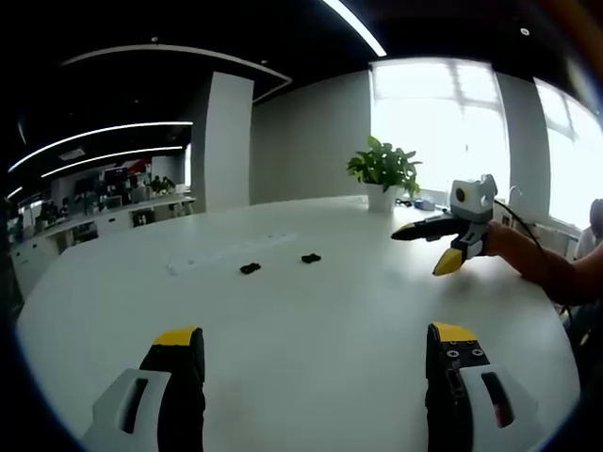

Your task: Snap the two parts of the plastic buckle together until the buckle closes and remains connected.

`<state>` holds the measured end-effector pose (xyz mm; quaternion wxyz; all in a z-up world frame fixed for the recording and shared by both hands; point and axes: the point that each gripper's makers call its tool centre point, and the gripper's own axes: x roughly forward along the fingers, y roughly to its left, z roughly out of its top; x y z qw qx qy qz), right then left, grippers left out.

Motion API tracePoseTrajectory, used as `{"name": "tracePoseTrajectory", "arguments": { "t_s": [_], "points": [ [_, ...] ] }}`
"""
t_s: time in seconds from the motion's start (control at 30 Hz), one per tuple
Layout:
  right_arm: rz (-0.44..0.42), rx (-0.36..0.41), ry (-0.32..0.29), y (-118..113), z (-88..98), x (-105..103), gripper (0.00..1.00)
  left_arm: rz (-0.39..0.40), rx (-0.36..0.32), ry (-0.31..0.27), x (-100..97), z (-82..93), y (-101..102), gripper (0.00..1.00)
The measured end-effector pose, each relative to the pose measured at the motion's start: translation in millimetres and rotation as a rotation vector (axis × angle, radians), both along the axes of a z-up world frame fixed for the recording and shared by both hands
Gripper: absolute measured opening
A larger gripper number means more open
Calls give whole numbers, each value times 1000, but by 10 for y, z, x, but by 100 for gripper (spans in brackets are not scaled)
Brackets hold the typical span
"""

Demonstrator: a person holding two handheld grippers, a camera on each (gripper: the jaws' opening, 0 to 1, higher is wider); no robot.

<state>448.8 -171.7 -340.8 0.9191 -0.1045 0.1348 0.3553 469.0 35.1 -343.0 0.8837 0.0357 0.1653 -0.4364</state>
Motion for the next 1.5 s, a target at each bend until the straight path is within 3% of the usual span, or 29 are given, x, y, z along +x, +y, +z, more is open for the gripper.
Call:
{"name": "tracePoseTrajectory", "arguments": {
  "t_s": [0.13, 0.23, 0.4, 0.53, 0.77, 0.9, 1.0, 1.1, 1.3, 1.5],
  "points": [
    [3, -2, 5, 15, -21, 0, 80, 4, -10, -5, 31, 5, 26, 99],
    [2, -9, 15, 23, -56, 4, 80, 3, -99, 24, 38, 58, 18, 99],
    [-2, -11, 9, 0, -26, -2, 79, 24, -80, 12, 107, 23, 78, 98],
    [-6, 9, 7, -14, -2, 18, 79, 2, -173, 49, 82, 77, 6, 99],
    [8, 1, 4, 26, -1, -14, 79, -2, -99, 30, 51, -1, -22, 97],
    [0, 14, 2, 7, 1, 8, 78, 0, -85, 24, 63, -16, -5, 98],
    [-32, 20, -11, -74, 25, 56, 73, 6, -120, 25, 101, 21, 26, 99],
    [-42, 58, -19, -100, 93, 74, 74, 5, -130, 25, 149, 37, 22, 99],
    [-37, 67, -26, -78, 99, 55, 73, -10, -91, 5, 99, 19, -65, 99],
    [-56, 34, -10, -144, 12, 80, 73, -28, -43, 28, 37, -104, -90, 99]
  ]
}}
